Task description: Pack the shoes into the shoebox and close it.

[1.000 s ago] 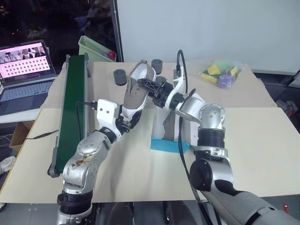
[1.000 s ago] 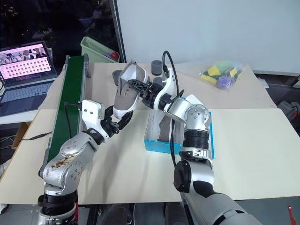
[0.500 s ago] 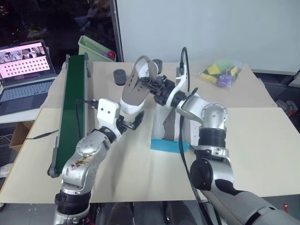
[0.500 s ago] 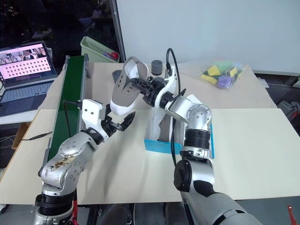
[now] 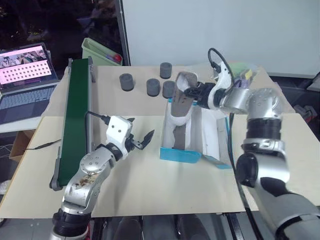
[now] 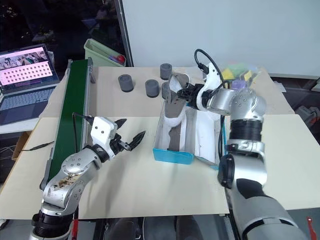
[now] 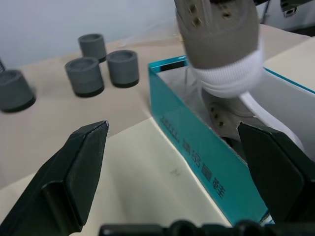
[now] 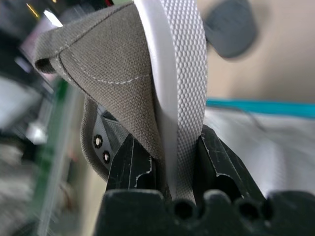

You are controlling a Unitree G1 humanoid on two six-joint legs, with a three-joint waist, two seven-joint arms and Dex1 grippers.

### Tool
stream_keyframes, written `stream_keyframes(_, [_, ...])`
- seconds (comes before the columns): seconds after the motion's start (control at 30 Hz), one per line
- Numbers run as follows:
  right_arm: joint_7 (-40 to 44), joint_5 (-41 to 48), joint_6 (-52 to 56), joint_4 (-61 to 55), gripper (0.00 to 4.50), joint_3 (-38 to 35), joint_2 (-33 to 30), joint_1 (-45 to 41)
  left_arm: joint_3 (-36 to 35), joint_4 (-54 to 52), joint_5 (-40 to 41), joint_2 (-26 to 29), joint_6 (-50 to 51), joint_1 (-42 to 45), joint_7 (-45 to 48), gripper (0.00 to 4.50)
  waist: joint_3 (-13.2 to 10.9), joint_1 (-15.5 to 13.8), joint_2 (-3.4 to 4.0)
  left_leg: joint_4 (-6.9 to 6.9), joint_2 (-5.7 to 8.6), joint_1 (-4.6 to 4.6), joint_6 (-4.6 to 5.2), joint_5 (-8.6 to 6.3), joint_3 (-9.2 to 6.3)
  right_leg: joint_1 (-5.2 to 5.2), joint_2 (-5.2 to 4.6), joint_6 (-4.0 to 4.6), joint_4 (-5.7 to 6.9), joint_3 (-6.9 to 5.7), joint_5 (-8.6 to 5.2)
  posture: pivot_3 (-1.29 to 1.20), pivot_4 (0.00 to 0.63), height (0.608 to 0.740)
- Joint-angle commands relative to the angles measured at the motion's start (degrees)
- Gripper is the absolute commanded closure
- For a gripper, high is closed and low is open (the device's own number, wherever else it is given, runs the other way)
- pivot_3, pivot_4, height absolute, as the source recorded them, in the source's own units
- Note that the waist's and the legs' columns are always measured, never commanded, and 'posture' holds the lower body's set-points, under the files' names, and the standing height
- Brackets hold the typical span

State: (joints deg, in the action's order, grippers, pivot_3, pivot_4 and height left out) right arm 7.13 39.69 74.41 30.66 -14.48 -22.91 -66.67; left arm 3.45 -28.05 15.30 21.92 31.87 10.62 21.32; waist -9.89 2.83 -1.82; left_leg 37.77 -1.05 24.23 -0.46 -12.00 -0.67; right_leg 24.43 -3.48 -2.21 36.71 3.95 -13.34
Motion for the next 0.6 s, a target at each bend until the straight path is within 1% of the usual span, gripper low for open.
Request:
stream_keyframes(0.03, [5.2,-2.3,8.3,1.3,3.8,7.4,-2.4,-4.4,1.4,-0.2,-1.0,0.3,-2.5,0.5,1.7,0.01,0.0,0.0,0.0,0.0,0.0,0.0,0.0,0.0,0.01,0.01,0.0,0.0,0.0,0.01,0.0,0.0,0.15,0.729])
stream_keyframes(0.1, [6.9,-4.1,8.8,2.7,3.8,10.1,-1.6,-4.1,1.9,-0.1,-1.1,-0.1,-2.7,0.8,1.8,0.01,0.0,0.0,0.0,0.0,-0.01,-0.01,0.01,-0.01,0.02,-0.01,0.01,0.0,-0.01,0.02,0.0,0.0,0.15,0.729])
stream_keyframes(0.23, [9.6,-7.4,6.7,6.1,3.8,12.8,0.7,-3.8,2.5,-0.3,-1.5,-0.8,-2.4,1.1,1.5,0.01,0.0,-0.2,0.0,0.01,0.0,-0.01,0.01,-0.01,0.02,-0.02,0.01,-0.01,0.0,0.01,0.0,0.0,0.15,0.729])
stream_keyframes(0.5, [10.8,-16.0,-4.8,20.3,3.8,14.4,7.5,-5.7,2.0,-0.6,-1.5,-1.2,-1.9,0.9,1.5,0.01,0.0,-0.2,0.01,0.02,0.0,-0.01,0.01,-0.01,0.01,-0.02,-0.01,-0.01,0.03,0.01,0.0,0.0,0.15,0.729])
stream_keyframes(0.6, [11.1,-19.0,-8.8,24.6,3.8,14.6,8.8,-5.8,1.8,-1.0,-1.4,-1.4,-1.5,1.2,1.3,0.01,0.0,-0.1,0.01,0.02,-0.01,-0.08,0.01,-0.01,0.01,-0.05,0.01,-0.01,0.07,0.01,0.0,0.0,0.15,0.729])
